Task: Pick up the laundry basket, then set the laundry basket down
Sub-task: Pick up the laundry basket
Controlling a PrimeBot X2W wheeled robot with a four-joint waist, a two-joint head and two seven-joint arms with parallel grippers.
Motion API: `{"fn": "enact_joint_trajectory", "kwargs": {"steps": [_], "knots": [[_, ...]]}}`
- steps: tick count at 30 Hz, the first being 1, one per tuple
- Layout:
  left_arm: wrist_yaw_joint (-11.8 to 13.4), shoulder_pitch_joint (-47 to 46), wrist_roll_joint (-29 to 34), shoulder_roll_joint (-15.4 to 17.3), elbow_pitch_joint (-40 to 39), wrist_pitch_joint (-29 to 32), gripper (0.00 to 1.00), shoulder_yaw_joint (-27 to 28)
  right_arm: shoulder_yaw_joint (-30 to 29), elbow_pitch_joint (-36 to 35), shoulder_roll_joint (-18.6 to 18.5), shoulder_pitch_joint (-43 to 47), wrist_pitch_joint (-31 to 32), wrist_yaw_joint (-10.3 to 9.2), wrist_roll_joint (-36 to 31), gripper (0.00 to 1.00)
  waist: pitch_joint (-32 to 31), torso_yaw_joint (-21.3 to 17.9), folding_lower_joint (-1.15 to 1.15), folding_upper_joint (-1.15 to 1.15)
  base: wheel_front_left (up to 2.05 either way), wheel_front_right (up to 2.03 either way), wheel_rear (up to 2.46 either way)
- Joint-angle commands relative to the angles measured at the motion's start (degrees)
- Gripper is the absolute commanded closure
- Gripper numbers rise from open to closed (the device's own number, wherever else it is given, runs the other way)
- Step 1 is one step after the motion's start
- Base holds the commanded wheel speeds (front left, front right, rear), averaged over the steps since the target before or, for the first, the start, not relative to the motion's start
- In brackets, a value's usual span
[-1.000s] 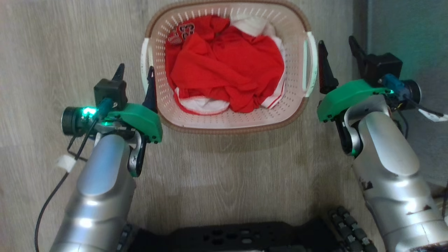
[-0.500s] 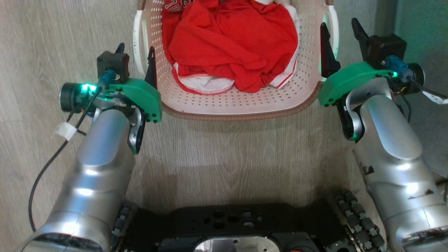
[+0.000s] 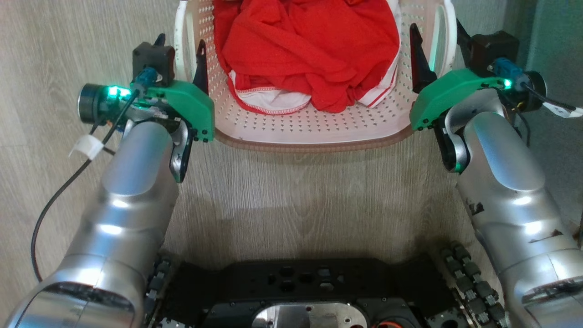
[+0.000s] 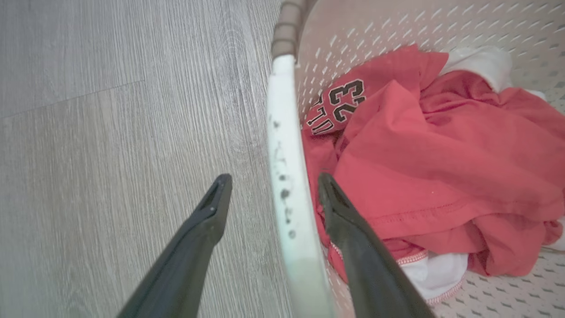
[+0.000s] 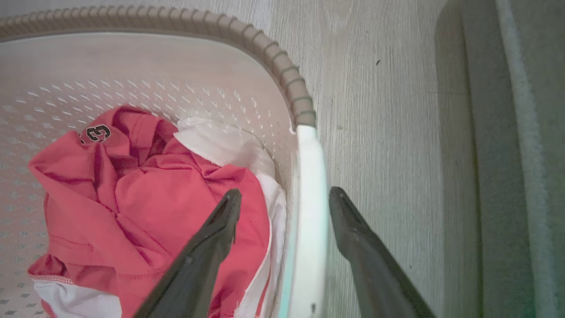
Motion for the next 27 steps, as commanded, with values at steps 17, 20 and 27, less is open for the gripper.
{"fn": "enact_joint_trajectory", "kwargs": {"steps": [17,20,27], "knots": [[1.10,-2.71,-3.01,1.26,1.90,-0.36,0.02,-4.57,2.83,4.95,0.75,-1.60,-0.69,-0.08,2.88,0.40,2.77,-0.06,0.00,-0.01,0.00,0.00,0.00],[1.30,-2.99,-3.69,1.26,2.17,-0.36,0.52,-5.35,3.12,5.82,0.75,-1.82,-0.69,-0.08,3.37,0.59,2.72,-0.03,0.00,-0.01,0.00,0.00,0.00],[1.55,-2.99,-5.46,1.26,2.87,-0.36,1.00,-6.91,4.02,7.12,0.75,-2.19,-0.69,-0.08,4.25,1.00,2.10,-0.06,0.00,-0.01,0.00,0.00,0.00]]}}
